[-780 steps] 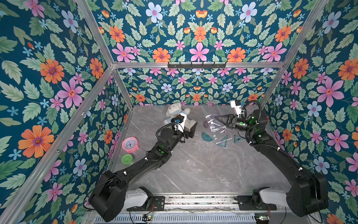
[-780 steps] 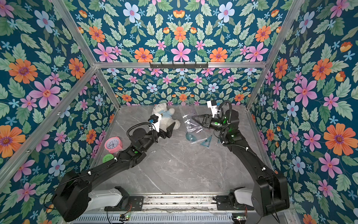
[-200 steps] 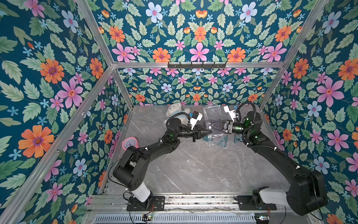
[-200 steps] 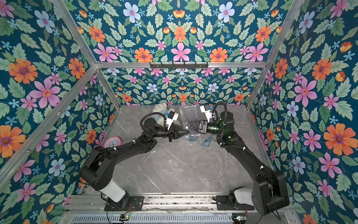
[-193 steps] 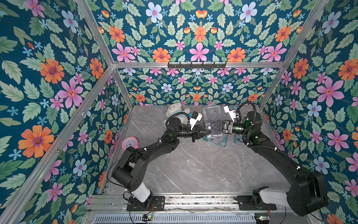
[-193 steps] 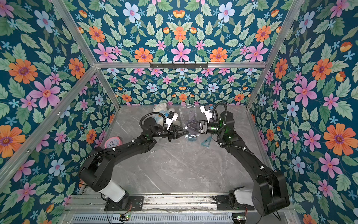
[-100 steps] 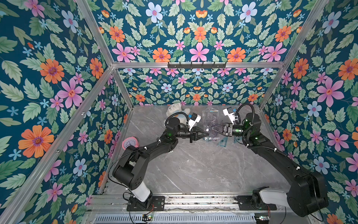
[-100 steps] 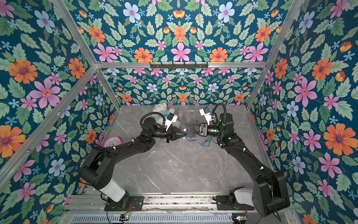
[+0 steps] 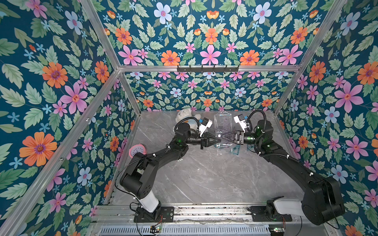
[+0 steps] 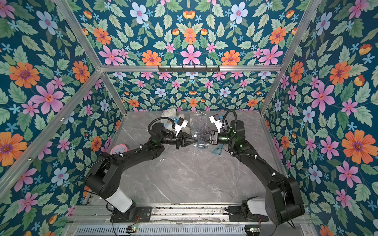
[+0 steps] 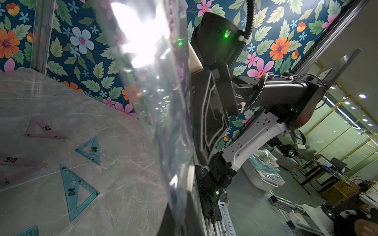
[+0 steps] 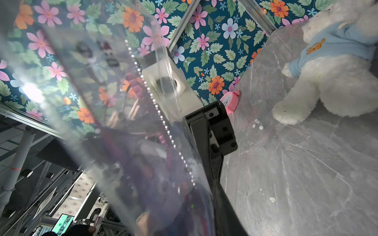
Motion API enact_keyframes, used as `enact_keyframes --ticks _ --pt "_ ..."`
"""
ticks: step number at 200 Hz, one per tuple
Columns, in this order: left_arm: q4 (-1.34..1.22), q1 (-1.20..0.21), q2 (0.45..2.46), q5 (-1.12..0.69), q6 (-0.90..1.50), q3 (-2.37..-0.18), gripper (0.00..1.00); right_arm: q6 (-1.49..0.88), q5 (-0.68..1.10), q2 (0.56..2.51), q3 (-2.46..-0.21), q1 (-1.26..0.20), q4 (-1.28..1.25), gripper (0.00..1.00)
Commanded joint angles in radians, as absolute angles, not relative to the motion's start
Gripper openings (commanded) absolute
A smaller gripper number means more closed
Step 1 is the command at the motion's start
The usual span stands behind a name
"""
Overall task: Open the ruler set and take out the ruler
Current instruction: Pick up the ruler set bag from the center of the board.
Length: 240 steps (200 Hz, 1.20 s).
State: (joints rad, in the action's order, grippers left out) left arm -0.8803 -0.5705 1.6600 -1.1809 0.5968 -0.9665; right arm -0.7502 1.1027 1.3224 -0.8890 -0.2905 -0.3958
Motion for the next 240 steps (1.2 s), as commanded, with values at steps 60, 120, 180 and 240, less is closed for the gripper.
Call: enact_keyframes --ticks 60,120,180,240 --pt "-0.928 -0.574 1.683 -1.129 0.631 -0.994 0.0 -0.781 1.17 1.335 -0.892 -0.297 -0.462 0.07" --pt "-0.845 -0.547 1.679 -1.057 0.575 -0.988 0.46 -0.738 1.123 1.315 -0.932 -0.297 -0.381 0.04" --pt "-0.683 -0.447 1.542 -0.784 0.444 -0.979 0.66 -0.459 0.881 1.299 -1.131 -0.297 0.099 0.06" --pt "-0.241 -0.448 1.497 -0.465 0.283 -1.221 0.75 -0.475 0.659 1.335 -1.316 -0.295 0.349 0.06"
